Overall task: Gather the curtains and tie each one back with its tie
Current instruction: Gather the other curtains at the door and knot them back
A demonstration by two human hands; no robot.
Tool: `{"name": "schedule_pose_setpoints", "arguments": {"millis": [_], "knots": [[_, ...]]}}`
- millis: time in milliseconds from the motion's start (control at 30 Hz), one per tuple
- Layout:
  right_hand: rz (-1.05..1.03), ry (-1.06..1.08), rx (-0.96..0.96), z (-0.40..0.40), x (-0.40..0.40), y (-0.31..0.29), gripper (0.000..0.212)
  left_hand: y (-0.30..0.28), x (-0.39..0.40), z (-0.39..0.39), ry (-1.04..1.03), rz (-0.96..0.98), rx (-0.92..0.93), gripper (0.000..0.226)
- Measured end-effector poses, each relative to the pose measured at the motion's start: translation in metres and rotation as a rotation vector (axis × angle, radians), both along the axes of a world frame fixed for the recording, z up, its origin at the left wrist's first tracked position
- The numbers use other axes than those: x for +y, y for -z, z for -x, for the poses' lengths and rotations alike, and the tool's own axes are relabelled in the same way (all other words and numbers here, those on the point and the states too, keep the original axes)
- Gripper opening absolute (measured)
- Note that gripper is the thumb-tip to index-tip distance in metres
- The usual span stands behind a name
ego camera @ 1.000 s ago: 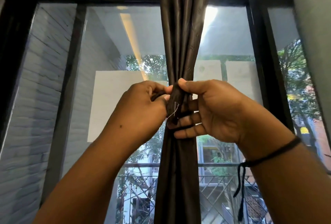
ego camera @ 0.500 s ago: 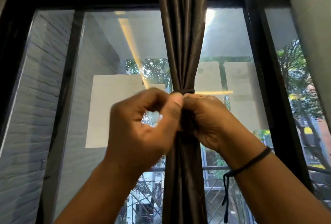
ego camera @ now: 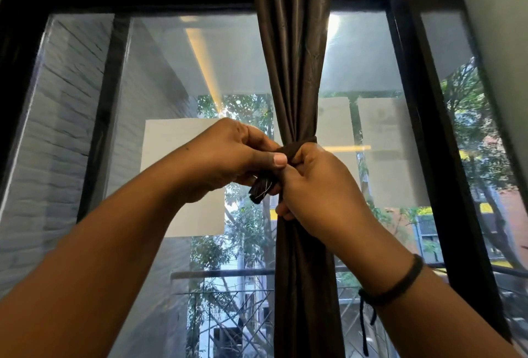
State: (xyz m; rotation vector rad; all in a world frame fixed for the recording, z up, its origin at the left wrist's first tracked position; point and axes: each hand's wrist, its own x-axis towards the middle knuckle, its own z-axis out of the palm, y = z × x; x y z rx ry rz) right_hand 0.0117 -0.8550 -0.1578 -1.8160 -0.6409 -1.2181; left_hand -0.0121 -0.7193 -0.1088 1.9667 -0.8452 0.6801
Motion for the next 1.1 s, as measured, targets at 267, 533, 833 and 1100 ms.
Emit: {"name": "schedule_pose_setpoints", "arguments": {"millis": [267,533,833,1100], "knots": [[0.269,0.162,-0.097,0.021,-0.012,0.001,0.037,0.021,-0.013,-0.014,0.104,0.102,-0.235,0.015],[0.419,0.595,-0.295,0.030,-0.026,0.002,0.039,0.030,-0.028,-0.028,0.133,0.086,-0.467,0.022],[0.105,0.271,-0.272,0.037,-0.056,-0.011,0.019,0.029,-0.040,-0.033,0.201,0.119,-0.524,0.015],[0.172,0.051,0.170,0.044,-0.079,-0.032,0.013,0.029,-0.052,-0.038,0.062,-0.018,-0.793,0.008]]}}
